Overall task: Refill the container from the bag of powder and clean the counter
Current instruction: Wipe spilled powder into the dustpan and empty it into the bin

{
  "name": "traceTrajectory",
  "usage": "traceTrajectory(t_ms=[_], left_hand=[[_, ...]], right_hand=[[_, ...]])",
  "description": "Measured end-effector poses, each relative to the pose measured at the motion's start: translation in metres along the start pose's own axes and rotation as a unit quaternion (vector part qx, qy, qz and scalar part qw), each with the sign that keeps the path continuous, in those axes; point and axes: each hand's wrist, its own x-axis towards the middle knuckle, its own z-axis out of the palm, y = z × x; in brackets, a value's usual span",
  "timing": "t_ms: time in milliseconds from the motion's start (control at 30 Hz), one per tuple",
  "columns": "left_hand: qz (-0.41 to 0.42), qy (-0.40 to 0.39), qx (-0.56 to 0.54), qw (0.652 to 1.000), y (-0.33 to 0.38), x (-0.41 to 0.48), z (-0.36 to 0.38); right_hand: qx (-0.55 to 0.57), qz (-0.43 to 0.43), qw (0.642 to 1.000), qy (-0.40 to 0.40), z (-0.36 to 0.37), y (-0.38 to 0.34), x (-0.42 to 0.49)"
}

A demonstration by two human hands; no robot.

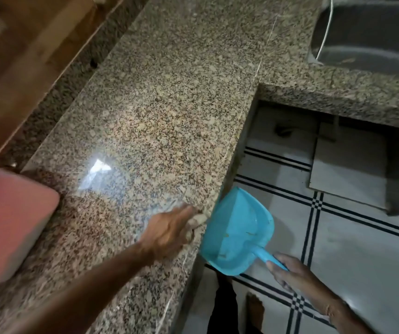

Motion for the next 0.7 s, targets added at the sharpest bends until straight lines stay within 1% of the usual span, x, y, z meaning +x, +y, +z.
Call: traceTrajectory(t_ms=[100,133,167,200,300,367,500,600,700], left_hand=[[-0.068,0.116,-0.049,0.990,-0.012,0.025,-0.019],[-0.096,0.135,-0.061,0.984,-0.016,0.043,-0.024],[-0.109,0.138,-0.051,0.983,-0.019,0.060,-0.025],[-0.109,0.122,-0.019,0.986,-0.017,0.074,-0.022],[-0.045,0.080,0.070,0.993,0.005,0.082,0.006],[-0.049,0.070,0.089,0.992,0.024,0.054,0.022],[-0.054,0.057,0.052,0.996,0.029,-0.045,0.027],[-0.097,0.034,0.039,0.994,0.042,-0.122,0.032],[-0.117,0.042,0.014,0.992,0.059,-0.152,0.024]], right_hand=[[-0.008,0.000,1.000,0.010,0.002,0.021,-0.013],[-0.011,0.001,1.000,0.011,0.002,0.028,-0.016],[-0.016,0.002,1.000,0.012,0.002,0.037,-0.021],[-0.022,0.003,1.000,0.013,0.001,0.045,-0.025],[-0.035,-0.001,0.999,0.014,-0.003,0.066,-0.039],[-0.033,0.003,0.999,0.015,-0.001,0.075,-0.050],[-0.039,0.031,0.999,0.003,0.008,0.081,-0.067],[-0.046,0.041,0.998,-0.011,0.022,0.082,-0.078],[-0.049,0.052,0.997,-0.021,0.041,0.083,-0.086]])
